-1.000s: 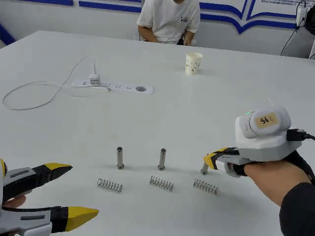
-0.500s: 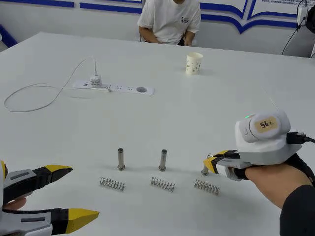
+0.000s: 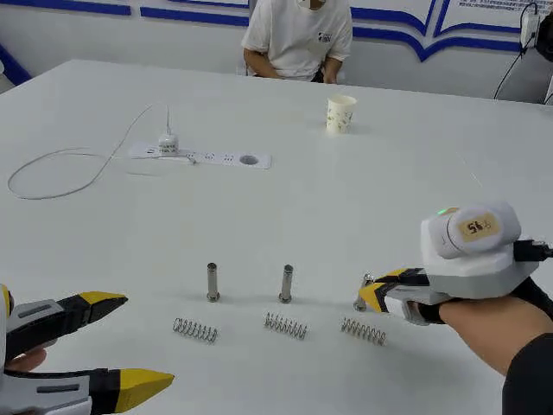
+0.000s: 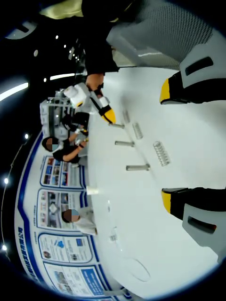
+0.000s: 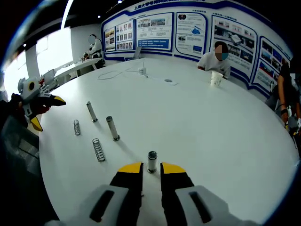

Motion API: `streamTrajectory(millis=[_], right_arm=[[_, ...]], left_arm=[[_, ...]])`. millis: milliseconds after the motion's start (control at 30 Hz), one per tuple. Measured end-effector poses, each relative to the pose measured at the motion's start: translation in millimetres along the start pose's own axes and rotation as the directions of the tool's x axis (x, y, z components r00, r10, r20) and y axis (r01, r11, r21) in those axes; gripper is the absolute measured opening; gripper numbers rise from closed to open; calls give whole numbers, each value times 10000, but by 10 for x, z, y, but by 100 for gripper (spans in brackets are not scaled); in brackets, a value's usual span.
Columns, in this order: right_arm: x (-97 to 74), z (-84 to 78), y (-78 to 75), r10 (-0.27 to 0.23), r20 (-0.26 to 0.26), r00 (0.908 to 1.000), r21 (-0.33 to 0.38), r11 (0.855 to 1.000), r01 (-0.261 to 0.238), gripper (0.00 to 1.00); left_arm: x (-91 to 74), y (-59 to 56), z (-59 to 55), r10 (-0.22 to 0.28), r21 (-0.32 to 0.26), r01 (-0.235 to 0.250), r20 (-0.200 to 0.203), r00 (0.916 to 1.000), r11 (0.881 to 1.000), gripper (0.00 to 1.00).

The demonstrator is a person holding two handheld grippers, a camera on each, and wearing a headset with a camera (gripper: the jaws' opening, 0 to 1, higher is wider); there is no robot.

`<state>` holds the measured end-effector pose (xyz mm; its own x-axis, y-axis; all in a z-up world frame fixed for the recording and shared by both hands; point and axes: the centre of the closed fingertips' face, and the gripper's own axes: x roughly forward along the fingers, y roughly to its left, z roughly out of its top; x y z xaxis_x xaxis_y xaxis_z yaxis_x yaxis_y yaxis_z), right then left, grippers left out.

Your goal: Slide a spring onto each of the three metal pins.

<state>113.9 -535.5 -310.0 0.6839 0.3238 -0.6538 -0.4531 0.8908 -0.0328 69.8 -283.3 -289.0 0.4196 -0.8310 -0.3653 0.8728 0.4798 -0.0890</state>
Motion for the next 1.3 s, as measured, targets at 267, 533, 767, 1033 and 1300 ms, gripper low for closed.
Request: streamTrajectory(millis=[267, 533, 767, 1033, 1300], right_arm=[[-86, -67, 160, 555, -161, 9983, -384, 9977, -561, 15], [-74, -122, 353, 1427, -659, 9876, -1245, 9808, -1500, 15], [13, -104, 475, 2022, -1180, 9722, -2065, 9526, -2232, 15], [125, -172, 493, 2126, -2209, 9518, -2925, 9166, -2726, 14], [212, -222, 490, 2104, -2831, 9357, -3269, 8960, -3004, 14]], left_arm=[[-2, -8, 8, -21, 0, 21, 42, 10000, 10000, 73], [-5, -7, 12, -12, 7, 12, 58, 10000, 10000, 73], [-12, 6, 9, 51, -5, -51, 57, 10000, 10000, 73], [-18, 15, 2, 109, -40, -109, 38, 9999, 9999, 73], [-19, 25, -2, 159, -82, -159, 52, 9999, 9998, 73]])
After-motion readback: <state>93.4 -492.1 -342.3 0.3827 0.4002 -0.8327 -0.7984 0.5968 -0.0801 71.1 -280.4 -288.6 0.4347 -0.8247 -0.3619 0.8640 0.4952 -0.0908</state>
